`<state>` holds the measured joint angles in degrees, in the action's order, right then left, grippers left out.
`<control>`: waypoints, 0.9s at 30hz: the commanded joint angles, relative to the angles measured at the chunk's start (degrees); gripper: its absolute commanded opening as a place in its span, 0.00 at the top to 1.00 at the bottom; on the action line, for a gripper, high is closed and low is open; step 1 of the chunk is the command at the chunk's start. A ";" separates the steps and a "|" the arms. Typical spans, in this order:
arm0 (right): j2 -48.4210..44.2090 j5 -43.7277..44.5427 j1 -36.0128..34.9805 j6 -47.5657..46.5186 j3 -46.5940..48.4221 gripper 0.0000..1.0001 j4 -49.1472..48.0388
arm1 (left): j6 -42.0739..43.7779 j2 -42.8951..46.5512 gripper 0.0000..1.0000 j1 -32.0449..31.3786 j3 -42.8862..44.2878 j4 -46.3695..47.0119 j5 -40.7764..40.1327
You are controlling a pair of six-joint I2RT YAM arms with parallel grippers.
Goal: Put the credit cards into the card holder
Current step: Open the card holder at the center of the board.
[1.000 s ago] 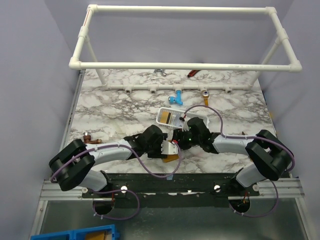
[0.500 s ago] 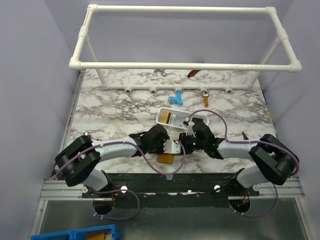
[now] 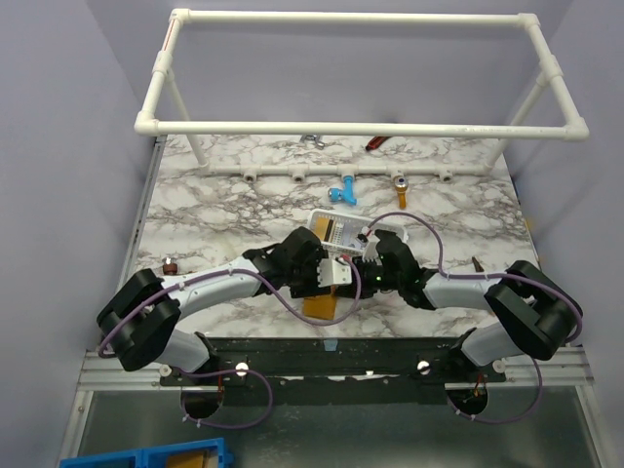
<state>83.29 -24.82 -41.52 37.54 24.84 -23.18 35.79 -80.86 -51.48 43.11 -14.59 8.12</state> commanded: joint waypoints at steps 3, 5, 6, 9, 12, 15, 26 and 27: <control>1.57 1.96 0.43 -0.56 1.23 0.99 0.45 | -2.85 2.00 0.33 2.26 4.25 -7.03 9.83; 1.76 2.75 0.38 -0.82 1.59 0.99 1.14 | -2.95 1.04 0.32 1.49 4.01 -6.11 9.50; 1.64 3.16 0.38 -1.15 1.69 0.98 1.49 | -2.56 0.50 0.32 1.02 3.62 -5.49 8.87; 0.78 5.54 0.40 -1.48 1.78 0.85 3.19 | -1.03 -0.53 0.32 -0.13 3.01 -4.45 7.84; -0.26 7.32 0.39 -1.72 1.46 0.72 4.00 | 0.33 -1.31 0.32 -0.69 3.02 -4.14 6.35; -1.44 8.70 0.39 -1.85 1.09 0.70 4.78 | 1.92 -2.79 0.32 -1.79 2.58 -2.87 2.54; -3.51 11.16 0.60 -2.77 0.11 0.47 5.36 | 4.24 -7.06 0.35 -5.54 0.55 -0.32 -4.83; -3.32 11.07 0.73 -2.79 0.12 0.46 5.31 | 4.29 -7.27 0.37 -5.70 0.42 -0.12 -5.39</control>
<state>80.34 -15.66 -41.50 35.81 25.32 -19.18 37.98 -85.91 -55.83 45.91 -15.94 7.42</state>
